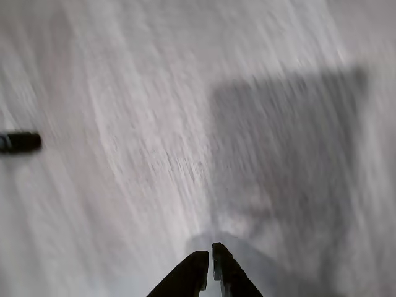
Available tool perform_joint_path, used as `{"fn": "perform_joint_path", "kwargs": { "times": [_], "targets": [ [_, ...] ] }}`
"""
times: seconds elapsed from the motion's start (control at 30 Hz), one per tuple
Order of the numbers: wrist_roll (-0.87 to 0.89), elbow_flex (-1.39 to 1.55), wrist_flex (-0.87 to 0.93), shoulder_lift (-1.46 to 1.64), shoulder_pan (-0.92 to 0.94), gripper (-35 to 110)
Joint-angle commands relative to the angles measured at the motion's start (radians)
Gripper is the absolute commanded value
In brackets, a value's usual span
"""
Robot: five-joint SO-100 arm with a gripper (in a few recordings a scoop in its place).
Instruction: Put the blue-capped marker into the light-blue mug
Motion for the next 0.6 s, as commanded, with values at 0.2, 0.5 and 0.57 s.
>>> {"fn": "perform_joint_path", "kwargs": {
  "times": [0.2,0.5,0.57],
  "targets": [
    [-0.583,-0.092,-0.150,0.023,0.044,5],
    [-0.735,-0.299,-0.445,0.023,0.048,17],
    [-0.764,-0.316,-0.555,0.023,0.063,19]
  ]
}}
